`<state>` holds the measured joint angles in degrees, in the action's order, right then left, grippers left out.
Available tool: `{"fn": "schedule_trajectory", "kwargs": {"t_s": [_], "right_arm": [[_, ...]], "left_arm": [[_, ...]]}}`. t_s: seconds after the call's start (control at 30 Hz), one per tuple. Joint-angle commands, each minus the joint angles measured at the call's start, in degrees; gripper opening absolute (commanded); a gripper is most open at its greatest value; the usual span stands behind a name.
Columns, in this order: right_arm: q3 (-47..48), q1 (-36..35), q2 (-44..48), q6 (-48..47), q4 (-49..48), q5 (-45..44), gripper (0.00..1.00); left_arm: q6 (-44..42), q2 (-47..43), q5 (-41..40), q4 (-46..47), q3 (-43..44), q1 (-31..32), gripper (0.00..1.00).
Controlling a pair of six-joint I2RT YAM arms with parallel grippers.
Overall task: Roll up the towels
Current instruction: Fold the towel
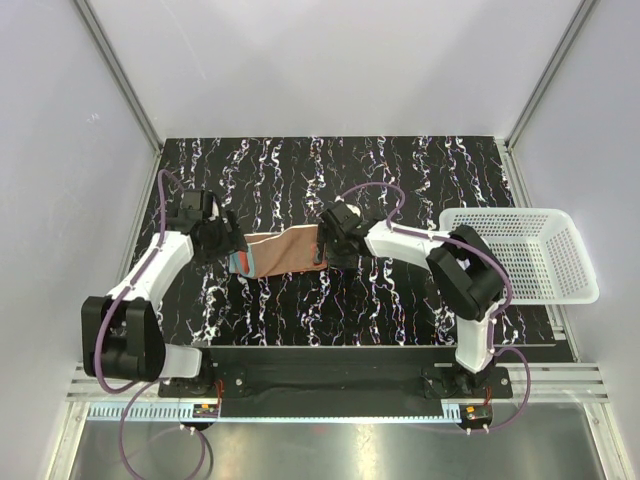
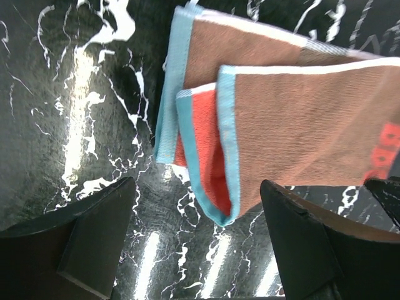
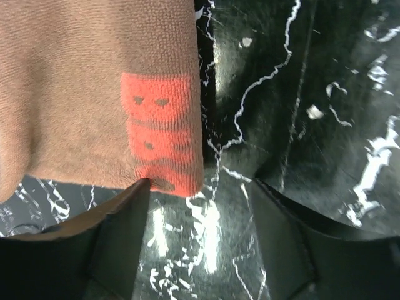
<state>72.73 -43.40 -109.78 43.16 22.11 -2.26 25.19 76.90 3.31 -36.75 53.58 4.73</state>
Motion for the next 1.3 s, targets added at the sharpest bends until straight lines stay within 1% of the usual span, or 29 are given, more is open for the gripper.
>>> {"fn": "schedule_trajectory", "kwargs": {"t_s": [0.0, 0.03, 0.1, 0.13, 0.2, 0.23, 0.27, 0.37, 0.4, 0.43, 0.53, 0.57, 0.67, 0.87, 1.0, 1.1, 1.27], "right_arm": [[1.5, -0.4, -1.8, 1.0, -4.4, 2.1, 0.69], [1.5, -0.4, -2.1, 1.1, -4.6, 2.1, 0.63], [1.0, -0.4, -2.4, 1.1, -5.1, 2.1, 0.56], [0.8, -0.4, -2.4, 1.1, -5.2, 2.1, 0.46], [0.0, -0.4, -2.5, 1.1, -5.7, 2.2, 0.35], [-0.2, -0.4, -2.5, 1.1, -5.8, 2.2, 0.22], [-0.5, -0.4, -2.5, 1.1, -5.7, 2.1, 0.17], [-2.1, -0.4, -1.8, 1.3, -6.0, 2.1, 0.01], [-3.2, -0.4, -1.6, 1.5, -6.3, 3.5, 0.00], [-3.6, -0.4, -1.0, 1.6, -6.5, 3.7, 0.00], [-5.6, -0.5, -0.2, 1.8, -6.9, 4.0, 0.00], [-6.0, -0.5, 0.3, 1.8, -7.0, 4.2, 0.00], [-8.5, -0.6, 1.8, 2.2, -7.1, 4.5, 0.00], [-11.9, -0.7, 5.4, 2.7, -7.0, 4.3, 0.00], [-13.3, -1.8, 7.4, 3.1, -7.0, 4.4, 0.00], [-14.1, -2.7, 7.7, 3.5, -7.0, 4.1, 0.00], [-13.4, -4.3, 6.5, 3.9, -6.7, 4.1, 0.00]], "left_arm": [[-1.0, 1.3, 0.8, -0.3, 1.7, 0.1, 0.86], [-0.9, 1.8, 0.4, -0.6, 1.8, 0.1, 0.86], [-0.8, 3.2, -0.3, -1.5, 2.1, 0.1, 0.85], [-0.7, 3.8, -0.4, -1.7, 2.2, 0.1, 0.85], [-0.8, 5.2, 0.0, -2.1, 2.7, 0.1, 0.84], [-0.8, 5.5, 0.8, -2.0, 2.8, 0.1, 0.81], [-0.8, 5.6, 1.1, -1.7, 2.8, 0.1, 0.79], [-0.6, 5.3, 2.0, -0.3, 2.6, 0.1, 0.76], [-0.6, 5.4, 2.2, -0.1, 2.5, 0.1, 0.75], [-0.4, 5.7, 2.7, 0.3, 2.8, 0.1, 0.73], [-0.2, 7.7, 4.6, 0.7, 3.3, 0.1, 0.69], [-0.1, 8.3, 5.0, 1.1, 3.5, 0.1, 0.64], [0.0, 10.3, 5.3, 1.0, 4.2, 0.1, 0.60], [0.4, 12.4, 4.1, 1.2, 5.0, 0.1, 0.58], [0.6, 14.0, 5.1, 1.3, 5.5, 0.1, 0.51], [0.6, 14.6, 7.1, 1.9, 5.3, 0.1, 0.49], [0.7, 14.0, 7.5, 2.5, 5.0, 0.7, 0.47]]}}
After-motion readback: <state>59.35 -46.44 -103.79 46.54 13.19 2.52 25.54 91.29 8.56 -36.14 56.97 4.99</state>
